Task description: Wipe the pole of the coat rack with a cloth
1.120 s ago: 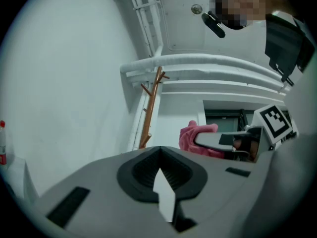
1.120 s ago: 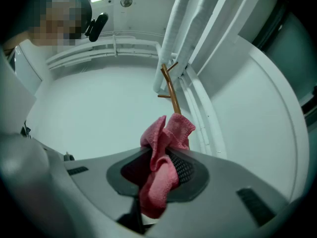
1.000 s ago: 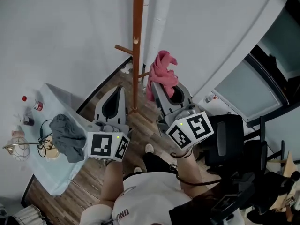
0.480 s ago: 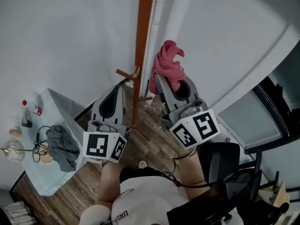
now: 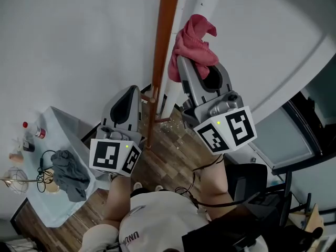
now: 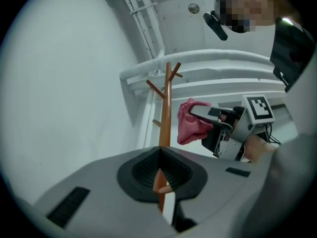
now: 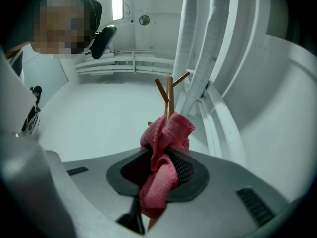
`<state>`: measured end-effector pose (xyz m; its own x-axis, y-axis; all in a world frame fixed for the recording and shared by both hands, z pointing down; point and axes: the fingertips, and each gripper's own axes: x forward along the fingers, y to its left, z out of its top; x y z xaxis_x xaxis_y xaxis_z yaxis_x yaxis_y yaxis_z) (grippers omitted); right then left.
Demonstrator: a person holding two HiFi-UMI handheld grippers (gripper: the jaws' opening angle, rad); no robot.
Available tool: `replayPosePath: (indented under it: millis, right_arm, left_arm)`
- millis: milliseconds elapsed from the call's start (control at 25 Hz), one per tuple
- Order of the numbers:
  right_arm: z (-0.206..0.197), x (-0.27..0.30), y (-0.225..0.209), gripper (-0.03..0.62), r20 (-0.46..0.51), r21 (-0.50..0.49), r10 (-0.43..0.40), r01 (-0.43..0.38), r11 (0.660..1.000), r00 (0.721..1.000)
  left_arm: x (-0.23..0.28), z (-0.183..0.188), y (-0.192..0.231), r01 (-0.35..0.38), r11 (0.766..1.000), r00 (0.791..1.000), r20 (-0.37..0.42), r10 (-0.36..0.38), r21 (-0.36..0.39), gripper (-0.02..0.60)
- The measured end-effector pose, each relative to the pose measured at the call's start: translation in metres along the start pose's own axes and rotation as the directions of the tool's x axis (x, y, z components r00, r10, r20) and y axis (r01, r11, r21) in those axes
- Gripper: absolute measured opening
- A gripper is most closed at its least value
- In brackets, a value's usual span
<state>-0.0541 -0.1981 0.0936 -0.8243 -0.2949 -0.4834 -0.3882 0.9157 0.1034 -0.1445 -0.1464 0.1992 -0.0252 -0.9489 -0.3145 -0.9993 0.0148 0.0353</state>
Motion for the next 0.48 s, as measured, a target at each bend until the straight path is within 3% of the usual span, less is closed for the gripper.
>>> replayPosePath:
  millis: [480]
  right_arm:
    - [0.066, 0.051, -0.016, 0.089, 0.133, -0.165, -0.01, 0.032, 0.986, 0.991]
  left_arm:
    - [0.021, 0.0, 0.015, 0.073, 0.997, 0.997, 0.005, -0.073, -0.015, 0.009]
